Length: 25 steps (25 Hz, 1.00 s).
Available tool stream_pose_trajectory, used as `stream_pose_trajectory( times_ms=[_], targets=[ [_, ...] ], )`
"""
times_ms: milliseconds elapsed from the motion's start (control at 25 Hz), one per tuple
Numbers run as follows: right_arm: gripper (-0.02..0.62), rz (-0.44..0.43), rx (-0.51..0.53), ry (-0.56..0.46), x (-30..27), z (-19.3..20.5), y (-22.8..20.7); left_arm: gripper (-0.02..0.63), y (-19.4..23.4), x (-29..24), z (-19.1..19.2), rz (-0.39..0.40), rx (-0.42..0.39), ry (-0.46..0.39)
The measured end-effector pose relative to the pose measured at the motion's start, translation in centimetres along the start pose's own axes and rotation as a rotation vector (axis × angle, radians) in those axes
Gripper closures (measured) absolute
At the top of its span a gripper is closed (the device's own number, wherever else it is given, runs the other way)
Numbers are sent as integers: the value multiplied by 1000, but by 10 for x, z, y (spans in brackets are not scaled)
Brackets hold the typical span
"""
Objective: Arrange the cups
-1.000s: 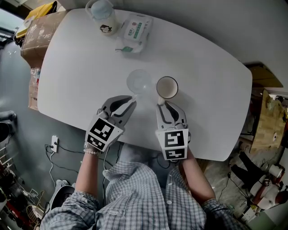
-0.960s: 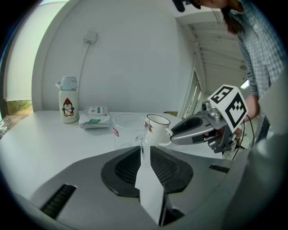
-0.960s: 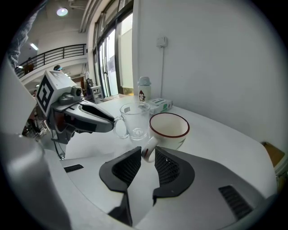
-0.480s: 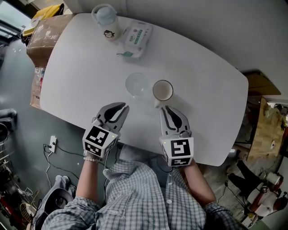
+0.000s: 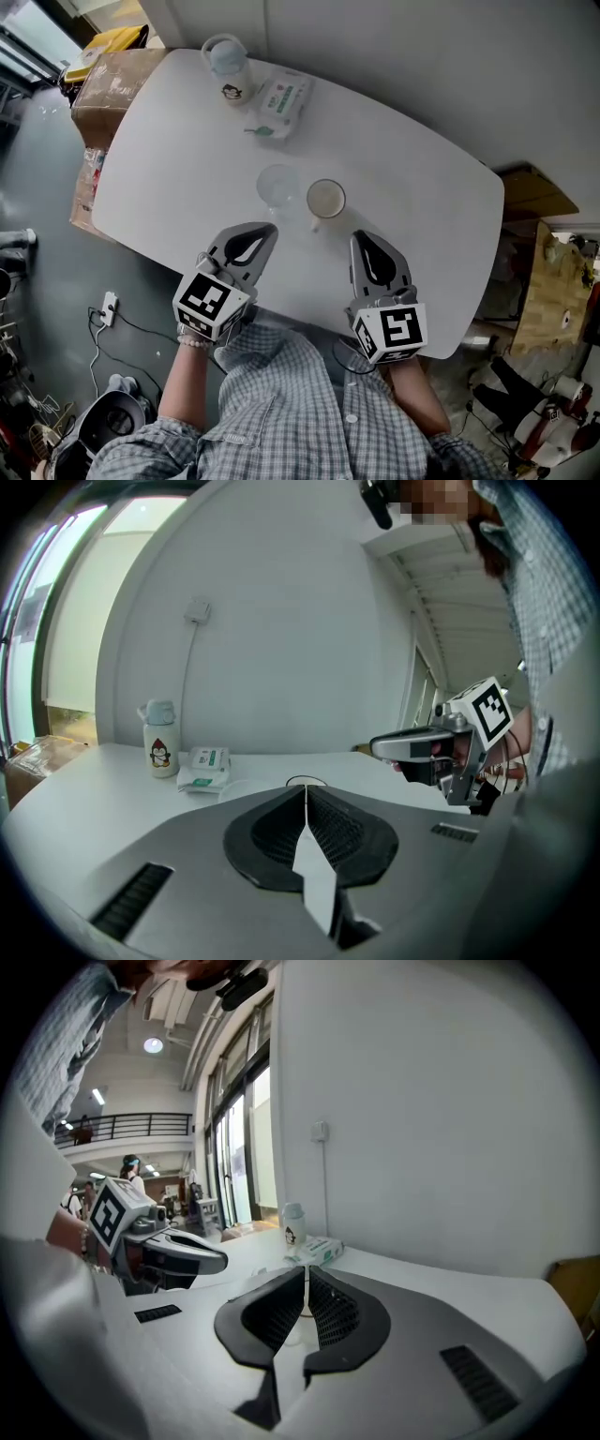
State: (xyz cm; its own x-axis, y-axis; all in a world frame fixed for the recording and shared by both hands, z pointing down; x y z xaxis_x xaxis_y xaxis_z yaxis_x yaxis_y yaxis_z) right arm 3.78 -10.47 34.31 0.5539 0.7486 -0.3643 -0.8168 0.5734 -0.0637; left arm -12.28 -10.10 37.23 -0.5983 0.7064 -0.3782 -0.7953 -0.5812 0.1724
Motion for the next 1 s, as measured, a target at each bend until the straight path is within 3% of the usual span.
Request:
stream_pose_trajectory(
  times_ms=[640, 1000],
  targets=[
    [568, -31, 74, -184, 41, -59, -7, 592, -53, 27, -82, 16, -77, -170],
    [568, -68, 124, -196, 40, -69, -2, 594, -59, 36, -95, -25, -89, -206]
  ],
)
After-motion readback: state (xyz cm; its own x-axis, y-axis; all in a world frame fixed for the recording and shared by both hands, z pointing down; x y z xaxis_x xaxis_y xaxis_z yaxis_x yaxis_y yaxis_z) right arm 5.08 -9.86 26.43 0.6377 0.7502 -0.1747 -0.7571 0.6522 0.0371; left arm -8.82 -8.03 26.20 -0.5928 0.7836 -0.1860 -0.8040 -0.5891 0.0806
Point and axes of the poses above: the fingertips, and each gripper's own axes: x backward along the fingers, y to its left, z out of its underside, the point moved 3 cm from there along x, backward along the fingers, and after that the axes turned 5 degrees about -z, right-handed, at the moved point
